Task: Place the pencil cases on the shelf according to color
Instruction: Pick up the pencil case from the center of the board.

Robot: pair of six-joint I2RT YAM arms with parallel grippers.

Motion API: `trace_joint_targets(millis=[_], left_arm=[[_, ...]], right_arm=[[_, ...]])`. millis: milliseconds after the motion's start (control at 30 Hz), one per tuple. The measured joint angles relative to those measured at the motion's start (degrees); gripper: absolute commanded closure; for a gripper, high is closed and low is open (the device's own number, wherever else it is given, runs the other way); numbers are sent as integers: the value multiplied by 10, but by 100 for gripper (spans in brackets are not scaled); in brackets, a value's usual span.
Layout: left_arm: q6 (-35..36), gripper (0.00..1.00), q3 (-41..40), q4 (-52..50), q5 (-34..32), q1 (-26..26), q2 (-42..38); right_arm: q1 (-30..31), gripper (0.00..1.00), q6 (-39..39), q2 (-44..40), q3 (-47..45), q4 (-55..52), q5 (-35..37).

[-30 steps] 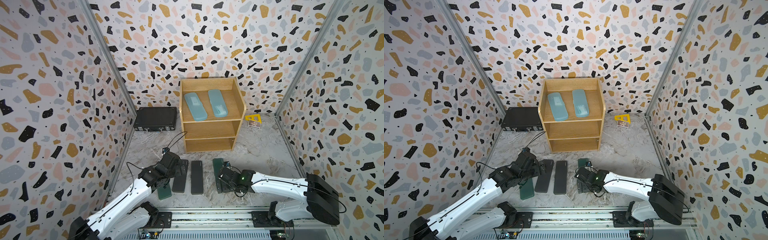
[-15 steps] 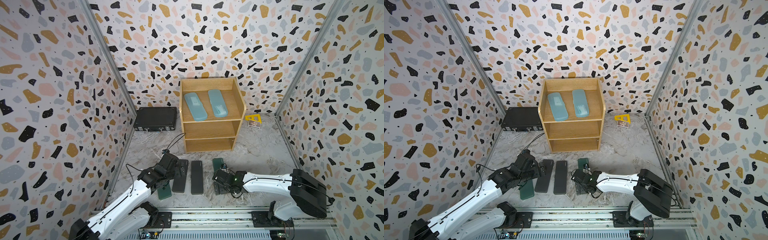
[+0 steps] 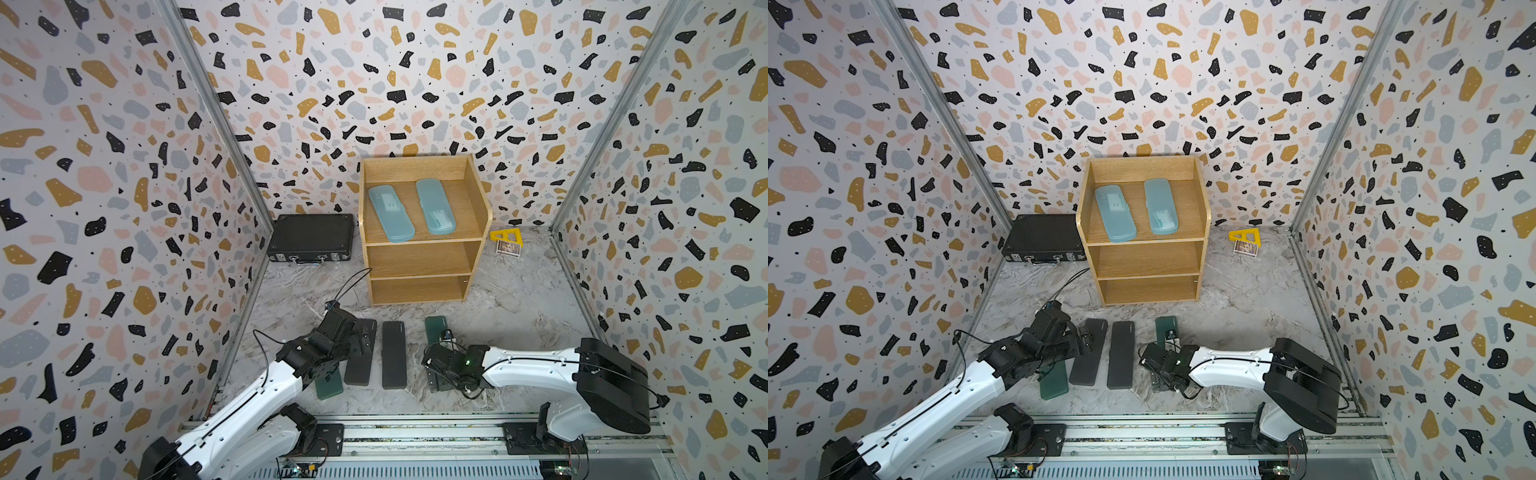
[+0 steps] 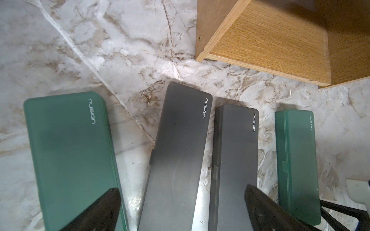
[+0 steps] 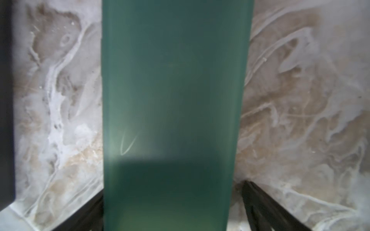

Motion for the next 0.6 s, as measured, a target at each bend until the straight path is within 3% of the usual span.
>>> trace_joint_targets(millis=[367,600], left_arm=[[0,0,-4,0,4,0,-8],[0,0,-5,0,8,0,-8]], right_arm=[[6,5,11,10,9,-4,6],[12,0,28,17,18,-14,6]])
